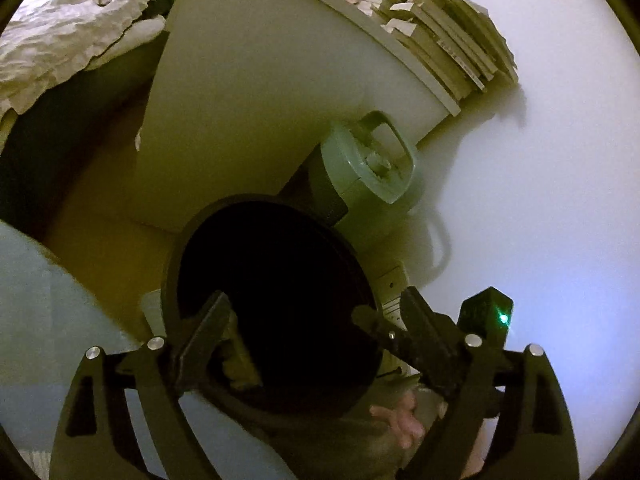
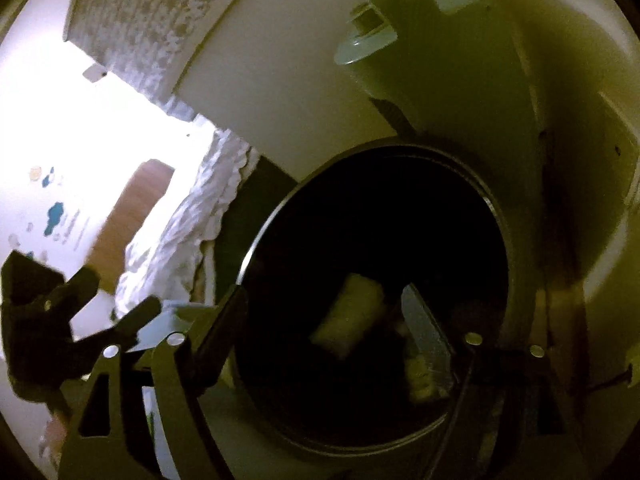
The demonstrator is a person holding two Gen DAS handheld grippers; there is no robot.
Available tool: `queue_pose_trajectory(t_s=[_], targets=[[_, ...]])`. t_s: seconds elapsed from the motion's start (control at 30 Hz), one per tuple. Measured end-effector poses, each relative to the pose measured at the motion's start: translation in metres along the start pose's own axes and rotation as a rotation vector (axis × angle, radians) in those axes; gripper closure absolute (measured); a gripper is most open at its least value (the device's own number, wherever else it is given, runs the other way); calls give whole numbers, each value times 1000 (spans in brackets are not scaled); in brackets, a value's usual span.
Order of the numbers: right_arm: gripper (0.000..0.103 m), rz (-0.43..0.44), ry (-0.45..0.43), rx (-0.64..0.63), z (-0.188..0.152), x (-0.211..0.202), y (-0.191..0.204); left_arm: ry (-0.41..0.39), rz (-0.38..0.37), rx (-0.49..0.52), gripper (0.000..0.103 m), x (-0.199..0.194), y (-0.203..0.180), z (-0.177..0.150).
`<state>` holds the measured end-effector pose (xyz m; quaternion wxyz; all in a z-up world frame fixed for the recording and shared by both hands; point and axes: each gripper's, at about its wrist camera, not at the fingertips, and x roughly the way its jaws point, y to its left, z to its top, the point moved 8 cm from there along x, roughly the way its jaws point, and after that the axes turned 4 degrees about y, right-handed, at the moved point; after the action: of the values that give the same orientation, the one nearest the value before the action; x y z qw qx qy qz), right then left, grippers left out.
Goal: Collect trash
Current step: 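Carry both items to the black bin and open both tools to drop them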
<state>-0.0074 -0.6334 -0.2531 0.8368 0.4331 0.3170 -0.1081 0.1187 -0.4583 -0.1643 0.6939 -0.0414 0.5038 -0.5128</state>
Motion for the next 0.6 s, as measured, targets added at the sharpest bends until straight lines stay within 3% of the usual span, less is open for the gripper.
queue_pose_trajectory(t_s=[0.13,0.33,0.47,0.6], targets=[[21,-40,1,46,3,11,-7,-39,11,1,16,-18,-2,-3],[15,-165,-98,52,12,22,-9,-106,72,52,14,-62,-19,-22],[15,-105,-137,26,9,25,5,-136,108,91,9,-100,-29,-48],[14,-170,-136,-6,-6,30,14,-173,118,90,6,-147,-27,-82]])
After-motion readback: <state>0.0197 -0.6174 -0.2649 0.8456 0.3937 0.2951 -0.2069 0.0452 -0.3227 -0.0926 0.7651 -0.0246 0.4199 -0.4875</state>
